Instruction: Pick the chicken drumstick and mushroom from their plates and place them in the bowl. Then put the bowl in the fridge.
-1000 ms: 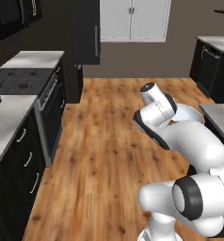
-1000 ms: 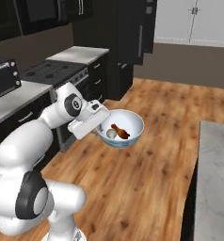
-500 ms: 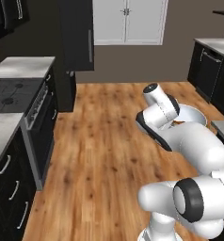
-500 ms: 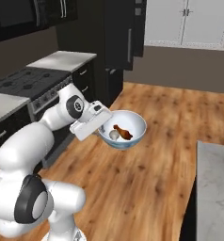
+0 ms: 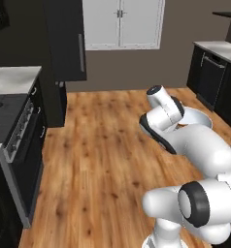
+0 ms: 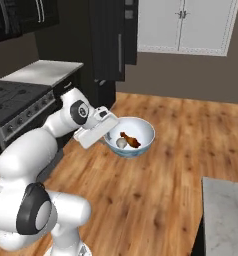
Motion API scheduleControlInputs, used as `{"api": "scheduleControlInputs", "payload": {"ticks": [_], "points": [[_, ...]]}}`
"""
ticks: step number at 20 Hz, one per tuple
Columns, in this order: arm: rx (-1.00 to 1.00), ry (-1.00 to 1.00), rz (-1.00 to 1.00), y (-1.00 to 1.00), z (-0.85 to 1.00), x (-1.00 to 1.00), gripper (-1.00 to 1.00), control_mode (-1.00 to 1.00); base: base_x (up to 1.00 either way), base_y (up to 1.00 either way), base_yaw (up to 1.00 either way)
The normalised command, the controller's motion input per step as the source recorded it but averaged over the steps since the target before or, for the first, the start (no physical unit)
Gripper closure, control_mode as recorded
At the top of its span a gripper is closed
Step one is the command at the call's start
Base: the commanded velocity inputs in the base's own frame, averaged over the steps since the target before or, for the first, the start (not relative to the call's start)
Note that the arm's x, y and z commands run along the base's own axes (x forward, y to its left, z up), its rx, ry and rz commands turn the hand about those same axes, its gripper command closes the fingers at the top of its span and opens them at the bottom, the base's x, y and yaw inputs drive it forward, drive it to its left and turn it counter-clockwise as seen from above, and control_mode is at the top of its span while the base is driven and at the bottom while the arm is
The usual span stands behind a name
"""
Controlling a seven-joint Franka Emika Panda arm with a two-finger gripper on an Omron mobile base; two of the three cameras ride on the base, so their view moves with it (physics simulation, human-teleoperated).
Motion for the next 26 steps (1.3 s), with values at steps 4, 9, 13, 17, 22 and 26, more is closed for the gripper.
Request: {"api": "scheduleControlInputs", "payload": {"ticks": [4,9,13,17,22,26], "points": [[0.0,0.0,0.0,0.0,0.0,0.0,1.0,1.0,0.79,0.11,-0.16],[0.0,0.0,0.0,0.0,0.0,0.0,1.0,1.0,0.82,0.1,-0.1],[0.0,0.0,0.0,0.0,0.0,0.0,1.0,1.0,0.87,0.06,-0.03],[0.0,0.0,0.0,0.0,0.0,0.0,1.0,1.0,0.87,0.05,-0.01],[0.0,0.0,0.0,0.0,0.0,0.0,1.0,1.0,0.9,0.01,0.0],[0.0,0.0,0.0,0.0,0.0,0.0,1.0,1.0,0.93,0.0,0.0]]}}
